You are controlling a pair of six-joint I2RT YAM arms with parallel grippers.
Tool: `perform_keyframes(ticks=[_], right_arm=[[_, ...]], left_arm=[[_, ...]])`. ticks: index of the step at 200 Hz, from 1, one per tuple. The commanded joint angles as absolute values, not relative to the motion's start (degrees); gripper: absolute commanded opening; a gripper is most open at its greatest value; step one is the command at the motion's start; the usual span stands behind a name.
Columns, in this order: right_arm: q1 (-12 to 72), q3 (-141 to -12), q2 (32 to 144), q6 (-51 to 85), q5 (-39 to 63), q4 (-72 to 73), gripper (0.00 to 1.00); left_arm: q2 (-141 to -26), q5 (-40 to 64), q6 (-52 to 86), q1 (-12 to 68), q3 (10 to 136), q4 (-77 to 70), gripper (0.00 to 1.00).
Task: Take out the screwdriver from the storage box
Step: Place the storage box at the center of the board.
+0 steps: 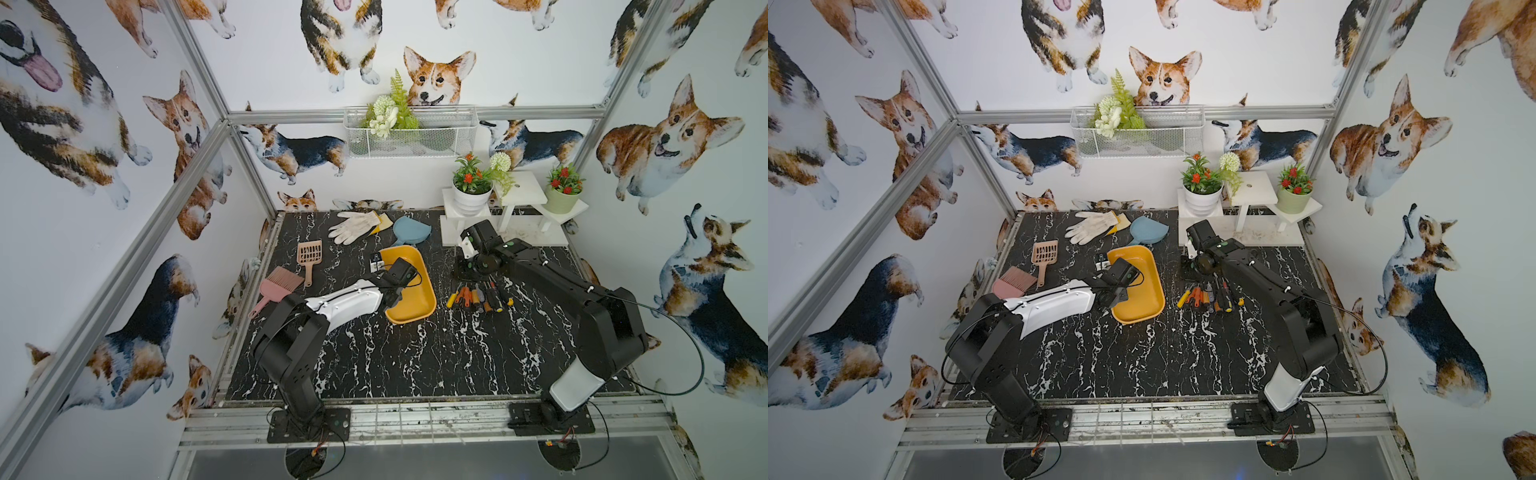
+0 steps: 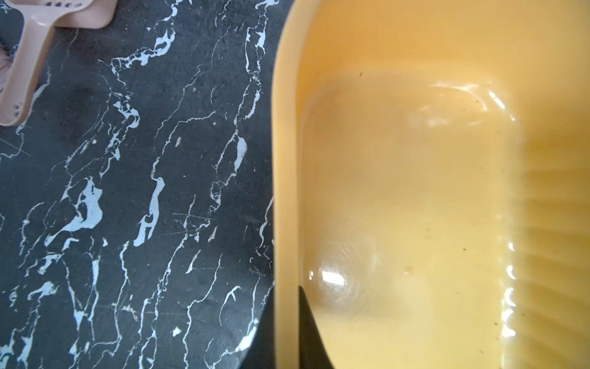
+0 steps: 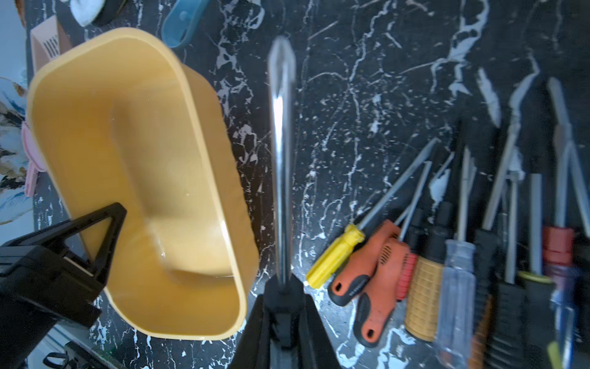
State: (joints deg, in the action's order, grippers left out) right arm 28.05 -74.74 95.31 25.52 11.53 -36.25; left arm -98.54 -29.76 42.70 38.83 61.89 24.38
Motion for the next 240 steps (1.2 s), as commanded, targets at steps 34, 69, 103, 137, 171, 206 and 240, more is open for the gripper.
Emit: perform_keyframes(ticks=[34,69,103,137,171,206,240], right_arm=[[24.0,-74.3,96.2,19.5,4.8,-44.8,0.0],[23.4,-74.4,97.7,17.9,2.5,-46.7,0.0],[23.4,-75.0,99.2,16.8,2.7,-47.9,0.0],[23.4,-75.0,99.8,16.8,2.7,-47.8,0.0],[23.4,-75.0,100.4,16.9,3.1,-47.7,0.0],[23.4,-75.3,100.7,17.1,3.6,-47.5,0.0],[23.4,-75.7,101.8,17.3,4.4,-47.2,0.0]], left_arm=[[-101.0,-23.0,35.0,37.2,63.3,25.3,0.0],[-102.0,-20.2,35.0,36.3,63.5,25.1,0.15],[-102.1,-20.9,34.6,36.0,64.2,26.4,0.42],[-99.8,-20.6,33.5,36.0,62.6,23.6,0.72],[-95.5,-23.7,33.7,36.0,60.8,21.5,0.98],[-84.6,-28.9,31.4,36.0,58.1,18.8,1.0],[-76.2,-33.1,28.7,35.4,55.6,17.3,1.0]])
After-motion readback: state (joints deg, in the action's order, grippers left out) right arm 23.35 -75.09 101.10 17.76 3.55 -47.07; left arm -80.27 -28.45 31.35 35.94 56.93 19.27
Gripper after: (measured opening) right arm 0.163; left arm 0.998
